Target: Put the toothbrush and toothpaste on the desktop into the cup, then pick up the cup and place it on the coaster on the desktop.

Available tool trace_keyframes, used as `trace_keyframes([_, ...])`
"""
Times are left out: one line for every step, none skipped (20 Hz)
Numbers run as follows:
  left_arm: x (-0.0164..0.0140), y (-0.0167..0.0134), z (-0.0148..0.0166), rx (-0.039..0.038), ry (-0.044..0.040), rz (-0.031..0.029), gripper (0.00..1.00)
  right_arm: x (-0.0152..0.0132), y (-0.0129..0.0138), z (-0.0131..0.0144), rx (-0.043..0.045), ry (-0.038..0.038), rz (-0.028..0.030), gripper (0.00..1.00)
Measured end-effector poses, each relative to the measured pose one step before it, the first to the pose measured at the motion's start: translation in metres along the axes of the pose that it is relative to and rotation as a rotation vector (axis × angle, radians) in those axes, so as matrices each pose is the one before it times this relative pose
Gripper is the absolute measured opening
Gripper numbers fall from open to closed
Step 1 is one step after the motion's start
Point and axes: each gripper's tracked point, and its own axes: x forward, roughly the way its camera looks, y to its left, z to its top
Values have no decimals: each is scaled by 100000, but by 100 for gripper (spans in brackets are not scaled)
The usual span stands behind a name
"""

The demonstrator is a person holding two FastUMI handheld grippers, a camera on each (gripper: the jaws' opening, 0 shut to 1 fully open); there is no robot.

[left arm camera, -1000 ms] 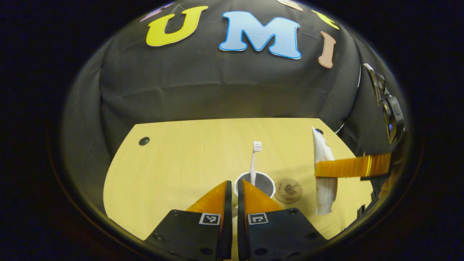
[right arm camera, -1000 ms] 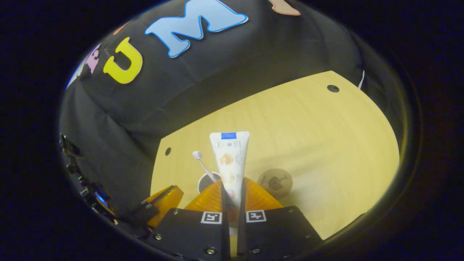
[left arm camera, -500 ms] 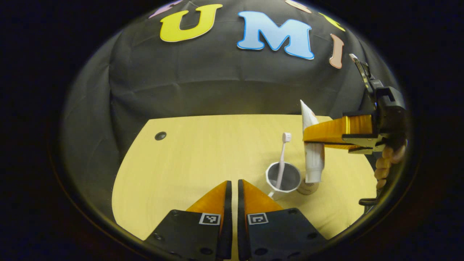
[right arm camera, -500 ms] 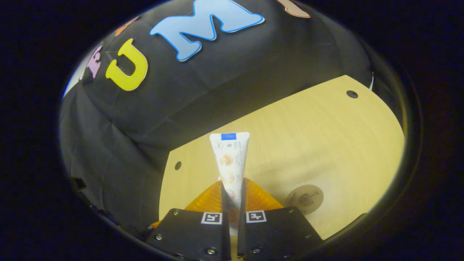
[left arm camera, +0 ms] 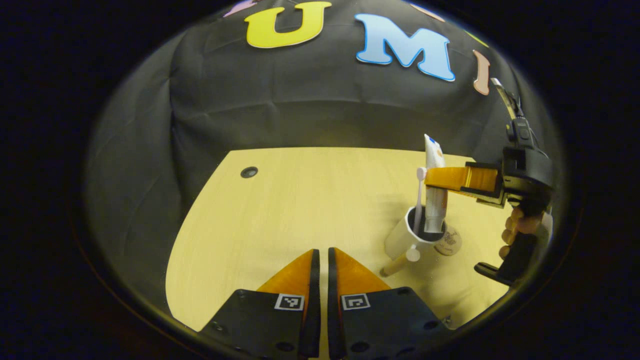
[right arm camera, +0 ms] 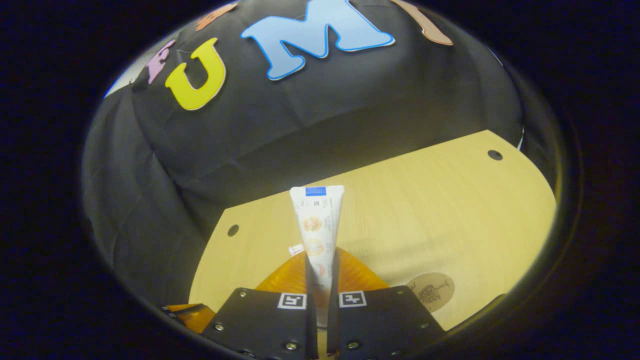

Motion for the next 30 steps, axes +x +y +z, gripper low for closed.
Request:
trace_keyframes([118,-25,-101,6,396,48,13,107,84,-204,-2539,-1770,-331,9])
trace_keyframes([12,-115,-137,346,108,74,13,65,-38,-268,-2149,-1554,-425,9])
trace_keyframes([-117,65,-300,427,95,-6,13,19,-76,-185,-1644,-1424,-339,9])
trace_keyframes([-91,-79,-134,377,73,-256,9,32,9,-274,-1429,-1565,78,9])
trace_keyframes([-287,-121,-185,389,-207,-599,13,74,23,-381,-884,-350,343,9])
trace_keyframes([-291,-254,-159,290,-457,-663,13,-6,-62,-478,-335,-663,-227,9])
trace_keyframes([-38,-359,-68,547,-107,-390,17,-134,-61,-181,-254,-1145,275,9])
trace_keyframes([-29,-416,55,617,74,-266,13,-91,-115,-171,-106,-977,83,9])
trace_keyframes([206,-464,190,533,11,-392,13,-292,-76,-53,223,-713,-30,9])
trace_keyframes([49,-473,121,171,-122,-516,9,-148,47,-82,313,-775,583,13])
trace_keyframes([160,-316,31,-96,-59,-642,9,-428,-9,-154,-130,742,209,13])
trace_keyframes([-41,-421,-98,-142,15,-657,13,-281,274,-231,-182,480,1500,18])
trace_keyframes([-110,-465,-207,-121,-254,-858,13,-370,-131,-164,-1117,435,-361,22])
trace_keyframes([-146,-434,-156,47,-39,-590,13,-448,-55,122,-862,-573,165,25])
trace_keyframes([-157,-337,-158,291,86,-484,13,-351,67,311,-230,-902,369,27])
trace_keyframes([-58,-447,-100,277,29,-671,9,-328,195,148,189,-624,725,30])
trace_keyframes([194,-356,22,235,55,-719,13,-291,113,128,-118,-385,444,33])
trace_keyframes([86,-366,39,297,-123,-532,13,-482,99,29,-420,-321,146,41])
trace_keyframes([-213,-430,-110,355,-35,-462,13,-308,79,72,-342,253,215,41])
trace_keyframes([-2,-363,5,246,2,-687,13,-384,82,-27,202,37,362,41])
trace_keyframes([-160,-346,-20,161,-84,-1034,13,-382,-67,188,314,1,-91,41])
trace_keyframes([-21,-446,-18,231,205,-1432,13,-454,-230,51,286,-242,-392,41])
trace_keyframes([65,-406,-119,521,149,-1440,13,-587,-283,290,627,-792,-542,41])
trace_keyframes([205,-421,27,789,490,-1399,13,-744,-502,262,732,-788,-892,41])
trace_keyframes([297,-410,-128,869,574,-1588,13,-638,-673,313,625,-472,-1288,41])
trace_keyframes([177,-277,55,1001,479,-1187,13,-481,-753,237,691,-283,-1238,41])
trace_keyframes([266,-243,80,957,572,-1363,13,-535,-924,123,548,-171,-1721,41])
trace_keyframes([183,-457,-42,879,870,-1970,13,-395,-898,-28,282,69,-1844,41])
trace_keyframes([378,-561,-110,891,1284,-2524,13,-447,-991,-49,96,336,-2067,41])
trace_keyframes([236,-565,-307,711,2101,-2953,13,-363,-916,-243,104,656,-1745,41])
